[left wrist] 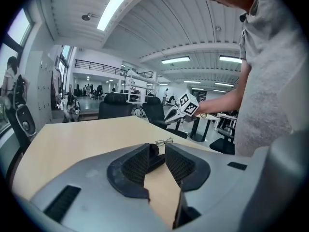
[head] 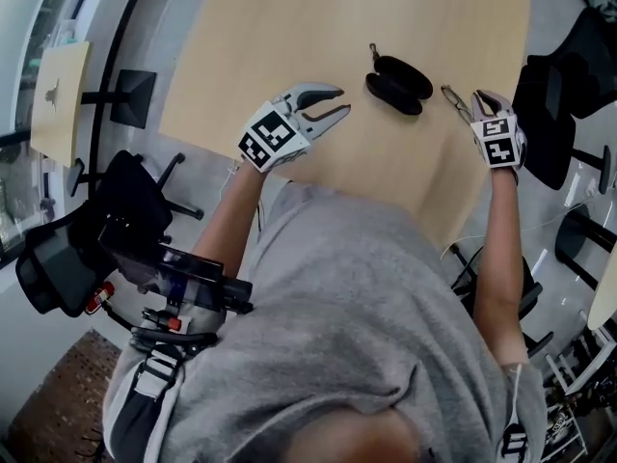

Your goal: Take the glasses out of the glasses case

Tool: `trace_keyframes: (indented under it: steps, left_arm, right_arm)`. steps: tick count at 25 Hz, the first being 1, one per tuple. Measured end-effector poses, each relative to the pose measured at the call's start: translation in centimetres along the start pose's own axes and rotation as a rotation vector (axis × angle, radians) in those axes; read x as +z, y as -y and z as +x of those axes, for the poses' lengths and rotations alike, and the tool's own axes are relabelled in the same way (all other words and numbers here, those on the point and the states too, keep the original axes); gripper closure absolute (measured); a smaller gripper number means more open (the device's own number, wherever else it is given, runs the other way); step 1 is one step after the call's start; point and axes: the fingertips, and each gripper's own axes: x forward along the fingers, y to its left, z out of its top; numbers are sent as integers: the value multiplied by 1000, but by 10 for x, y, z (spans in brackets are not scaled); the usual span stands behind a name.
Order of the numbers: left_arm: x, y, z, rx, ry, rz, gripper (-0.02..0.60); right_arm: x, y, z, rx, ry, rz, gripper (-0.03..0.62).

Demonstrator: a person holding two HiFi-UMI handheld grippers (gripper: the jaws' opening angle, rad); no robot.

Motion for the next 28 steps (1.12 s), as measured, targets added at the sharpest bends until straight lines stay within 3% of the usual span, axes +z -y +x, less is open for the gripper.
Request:
trace_keyframes:
  steps: [4, 8, 13, 22, 28]
  left_arm:
    - [24, -2, -15, 55, 80, -26, 484]
    - [52, 3, -38, 92, 173, -55, 568]
    - [91, 9, -79, 124, 311, -118, 577]
    - [128, 36, -161, 150, 421, -63, 577]
    - [118, 69, -218, 137, 442, -14, 577]
  right_arm:
    - [41, -3, -44, 4, 171, 63, 586]
    - [83, -14, -98, 52, 379, 170, 586]
    - [127, -34, -158, 112, 582, 247, 586]
    - [177, -77, -238, 140, 781, 268, 586]
    - [193, -124, -277, 111, 822, 269, 586]
